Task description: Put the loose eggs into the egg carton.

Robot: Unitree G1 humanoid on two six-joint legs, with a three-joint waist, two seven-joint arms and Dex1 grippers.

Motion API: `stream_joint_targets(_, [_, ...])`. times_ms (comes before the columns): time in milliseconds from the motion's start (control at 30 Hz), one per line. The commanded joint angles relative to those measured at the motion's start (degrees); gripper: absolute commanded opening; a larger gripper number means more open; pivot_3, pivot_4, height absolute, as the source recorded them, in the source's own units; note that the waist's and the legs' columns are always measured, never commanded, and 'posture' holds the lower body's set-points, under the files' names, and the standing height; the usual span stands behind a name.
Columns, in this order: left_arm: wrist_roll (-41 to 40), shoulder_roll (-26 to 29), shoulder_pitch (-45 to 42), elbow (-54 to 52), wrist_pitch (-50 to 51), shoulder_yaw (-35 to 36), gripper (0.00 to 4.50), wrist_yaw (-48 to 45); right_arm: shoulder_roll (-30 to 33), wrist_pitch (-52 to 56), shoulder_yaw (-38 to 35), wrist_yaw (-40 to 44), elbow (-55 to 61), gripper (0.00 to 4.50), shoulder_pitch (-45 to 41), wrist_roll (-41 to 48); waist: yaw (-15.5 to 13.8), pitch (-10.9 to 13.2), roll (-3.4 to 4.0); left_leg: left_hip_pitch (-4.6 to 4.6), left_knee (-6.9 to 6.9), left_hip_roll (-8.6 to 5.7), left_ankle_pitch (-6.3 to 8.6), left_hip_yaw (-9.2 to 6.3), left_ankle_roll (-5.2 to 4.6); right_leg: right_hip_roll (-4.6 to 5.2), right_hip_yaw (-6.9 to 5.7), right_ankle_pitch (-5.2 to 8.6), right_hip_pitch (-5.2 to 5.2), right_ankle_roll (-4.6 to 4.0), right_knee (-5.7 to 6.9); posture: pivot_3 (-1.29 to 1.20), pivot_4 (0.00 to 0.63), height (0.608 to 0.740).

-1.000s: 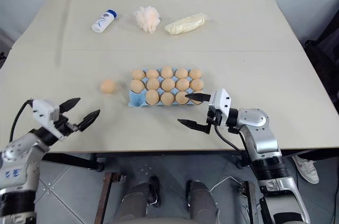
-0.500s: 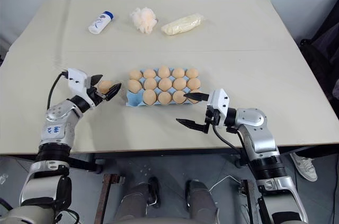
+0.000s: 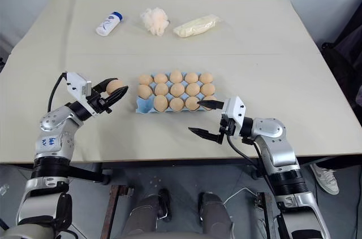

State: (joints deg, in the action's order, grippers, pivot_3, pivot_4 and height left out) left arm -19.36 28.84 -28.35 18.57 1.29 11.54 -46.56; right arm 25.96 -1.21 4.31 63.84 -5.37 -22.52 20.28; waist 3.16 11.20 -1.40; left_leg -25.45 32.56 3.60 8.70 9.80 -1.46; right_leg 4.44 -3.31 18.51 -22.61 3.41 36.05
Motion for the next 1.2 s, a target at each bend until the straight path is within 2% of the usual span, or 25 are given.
stream_joint_targets(33, [-0.7, 0.1, 0.7, -6.4, 1.2, -2.6, 2.40, -2.0, -0.2, -0.6, -0.5, -0.3, 1.7, 4.50, 0.0, 0.5, -0.1, 0.0, 0.00, 0.00, 0.01, 0.00, 0.00, 0.00, 0.00, 0.00, 0.00, 0.00, 0.01, 0.00, 0.00, 0.00, 0.150, 0.740])
stream_joint_targets(233, [1.0, -2.8, 0.0, -5.3, 2.4, -7.5, 2.40, -3.1, -0.8, -0.8, -0.3, -0.7, 1.6, 4.50, -0.5, 0.5, -0.1, 0.0, 0.00, 0.02, 0.10, -0.02, 0.01, 0.02, -0.01, 0.03, 0.06, -0.04, 0.06, 0.06, 0.00, 0.00, 0.150, 0.740])
stream_joint_targets(333, [2.0, -3.1, -0.7, -1.8, 1.1, -8.7, 3.04, -4.3, -1.0, -0.7, -0.3, -0.8, 1.8, 4.50, -0.5, 0.4, 0.0, 0.0, 0.00, 0.01, 0.10, -0.02, 0.00, 0.02, -0.01, 0.02, 0.05, -0.03, 0.03, 0.05, 0.00, 0.00, 0.150, 0.740])
stream_joint_targets(467, [3.0, -1.6, -0.8, -0.9, -2.0, -6.7, 4.29, -2.7, -1.0, -0.5, -0.4, -1.1, 2.5, 4.50, -0.1, 0.5, 0.1, 0.0, 0.00, 0.01, 0.10, 0.01, 0.01, 0.01, -0.01, 0.00, 0.05, -0.02, 0.01, 0.03, 0.01, 0.00, 0.150, 0.740])
stream_joint_targets(667, [-0.5, 3.0, 2.7, -6.0, -0.2, -1.8, 4.29, -3.9, -0.4, -0.5, -0.9, -1.3, 2.9, 4.50, 0.6, 0.6, 0.2, 0.0, 0.00, 0.02, 0.09, 0.03, 0.01, 0.00, -0.02, 0.00, 0.05, -0.01, 0.02, 0.02, 0.01, 0.00, 0.150, 0.740])
stream_joint_targets(833, [-3.1, 12.6, 12.5, -11.1, 0.7, 3.4, 4.29, -11.6, 1.5, -0.4, -2.1, -0.1, 2.0, 4.50, 1.1, 1.0, 0.5, 0.0, 0.00, 0.02, -0.08, 0.02, 0.02, 0.07, -0.03, 0.01, 0.13, 0.00, -0.04, 0.00, -0.06, 0.00, 0.150, 0.740])
stream_joint_targets(967, [-4.3, 16.4, 18.9, -10.9, 0.4, 6.8, 4.29, -14.4, 3.9, -0.1, -3.1, 1.3, 2.0, 4.50, 1.9, 1.7, 0.2, 0.0, 0.01, 0.03, -0.28, 0.01, -0.01, 0.07, 0.03, 0.03, 0.14, 0.21, -0.18, -0.38, -0.09, 0.00, 0.150, 0.740])
stream_joint_targets(1033, [-4.7, 16.7, 22.4, -12.7, 0.2, 9.1, 4.29, -13.6, 5.5, 0.3, -4.3, 2.4, 2.5, 4.50, 3.1, 2.7, 0.3, 0.0, 0.01, 0.03, -0.36, 0.00, -0.01, 0.08, 0.04, 0.07, 0.17, 0.52, -0.21, -0.94, -0.14, 0.00, 0.150, 0.740])
stream_joint_targets(1200, [-4.5, 16.1, 26.8, -17.7, 0.8, 10.8, 4.29, -10.8, 7.4, 2.2, -6.4, 2.5, 5.4, 4.50, 5.8, 5.2, 0.1, 0.0, 0.01, -0.01, -0.48, -0.04, 0.00, 0.08, 0.03, 0.10, 0.17, 0.53, -0.22, -0.97, -0.29, 0.00, 0.150, 0.740])
